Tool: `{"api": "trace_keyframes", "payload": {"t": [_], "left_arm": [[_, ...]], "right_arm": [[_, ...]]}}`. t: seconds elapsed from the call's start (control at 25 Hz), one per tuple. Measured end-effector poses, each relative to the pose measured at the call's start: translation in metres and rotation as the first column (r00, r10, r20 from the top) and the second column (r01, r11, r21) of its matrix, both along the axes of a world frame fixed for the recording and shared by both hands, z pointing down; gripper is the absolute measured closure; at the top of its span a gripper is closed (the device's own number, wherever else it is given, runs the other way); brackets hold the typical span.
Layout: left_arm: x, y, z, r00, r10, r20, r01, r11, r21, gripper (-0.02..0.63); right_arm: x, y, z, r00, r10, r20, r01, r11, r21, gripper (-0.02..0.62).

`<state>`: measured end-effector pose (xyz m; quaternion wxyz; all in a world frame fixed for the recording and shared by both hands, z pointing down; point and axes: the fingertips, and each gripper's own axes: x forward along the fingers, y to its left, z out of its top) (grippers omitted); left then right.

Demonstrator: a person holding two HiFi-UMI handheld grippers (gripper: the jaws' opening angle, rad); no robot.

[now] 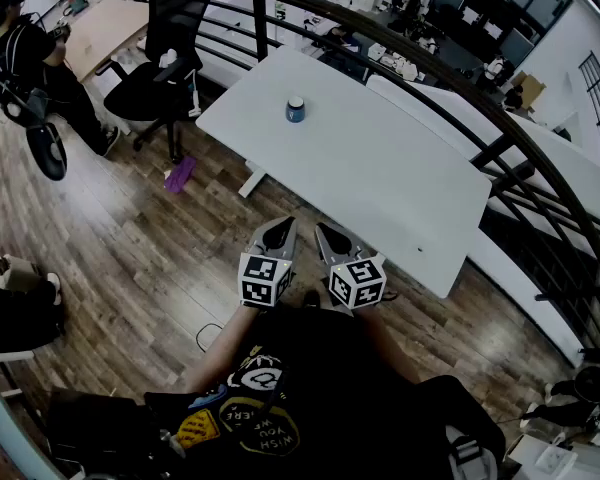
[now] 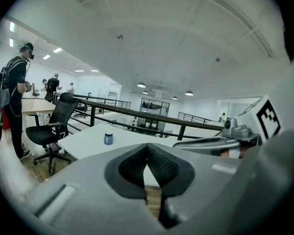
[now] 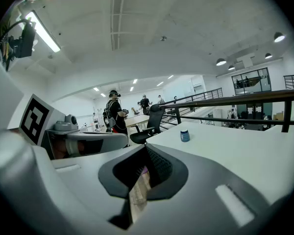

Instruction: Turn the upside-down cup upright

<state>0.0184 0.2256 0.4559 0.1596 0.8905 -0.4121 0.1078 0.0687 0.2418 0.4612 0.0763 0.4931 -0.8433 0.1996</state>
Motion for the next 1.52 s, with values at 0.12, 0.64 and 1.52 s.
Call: {"api": "trace_keyframes", "payload": {"t": [0.12,0.64,1.52], "left_arm": [[0.001,-0.004,0.001,1.000,0.006,-0.004,-0.006,1.000,0.005,0.601],[-0.008,-0.006,0.007,1.000,0.001,-0.018,-0.001,1.000,-0.014,0.601],[-0.077,-0.005,0.045,0.999,-0.006,-0.043,0.001,0.992,-0.124,0.601]], "right_arm": [[0.003,-0.004,0.001,1.000,0.010,-0.004,-0.010,1.000,0.005,0.600],[0.002,-0.006,0.007,1.000,0.019,-0.012,-0.019,1.000,-0.008,0.600],[-0.063,0.002,0.035,0.998,0.023,0.058,-0.017,0.995,-0.103,0.600]]}}
